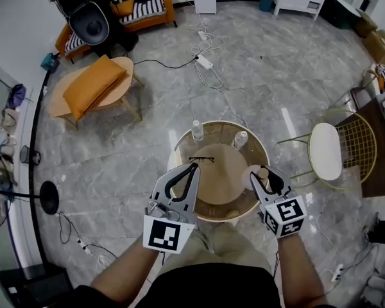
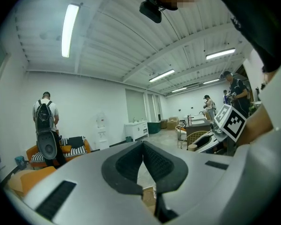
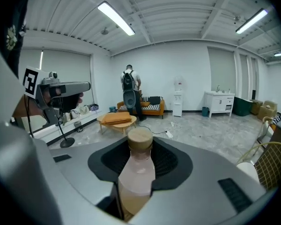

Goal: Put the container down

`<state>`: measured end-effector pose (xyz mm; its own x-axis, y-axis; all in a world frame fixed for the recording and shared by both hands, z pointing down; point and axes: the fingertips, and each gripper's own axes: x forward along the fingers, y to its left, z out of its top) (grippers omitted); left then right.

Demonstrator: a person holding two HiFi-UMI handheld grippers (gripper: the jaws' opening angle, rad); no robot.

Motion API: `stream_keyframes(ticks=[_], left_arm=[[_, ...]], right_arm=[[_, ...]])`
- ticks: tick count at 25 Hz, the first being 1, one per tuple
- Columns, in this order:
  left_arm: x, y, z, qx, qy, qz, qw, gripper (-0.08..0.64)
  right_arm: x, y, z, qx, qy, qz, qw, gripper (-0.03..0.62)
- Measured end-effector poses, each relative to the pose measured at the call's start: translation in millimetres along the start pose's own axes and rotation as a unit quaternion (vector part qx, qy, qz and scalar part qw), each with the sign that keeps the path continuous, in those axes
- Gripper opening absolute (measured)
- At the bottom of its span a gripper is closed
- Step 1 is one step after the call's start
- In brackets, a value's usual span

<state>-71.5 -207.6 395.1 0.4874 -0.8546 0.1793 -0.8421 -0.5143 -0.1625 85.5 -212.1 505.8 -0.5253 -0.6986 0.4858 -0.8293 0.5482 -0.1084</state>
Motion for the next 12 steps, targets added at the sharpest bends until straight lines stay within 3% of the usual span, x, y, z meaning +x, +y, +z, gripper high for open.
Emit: stream_keyframes(ticks=[5, 12], left_arm=[[5.9, -5.3, -6.9, 0.017, -0.005, -0.025, 0.9995, 0.015], [11.1, -2.3, -17.5, 0.009, -0.022, -0.013, 0.9996, 0.015]], right_arm=[[1.7, -6.5, -22.1, 0.021, 0.002, -0.030, 0.999, 0.152], [5.1, -10.0, -50.8, 0.028, 0.016, -0.044, 0.998, 0.152]])
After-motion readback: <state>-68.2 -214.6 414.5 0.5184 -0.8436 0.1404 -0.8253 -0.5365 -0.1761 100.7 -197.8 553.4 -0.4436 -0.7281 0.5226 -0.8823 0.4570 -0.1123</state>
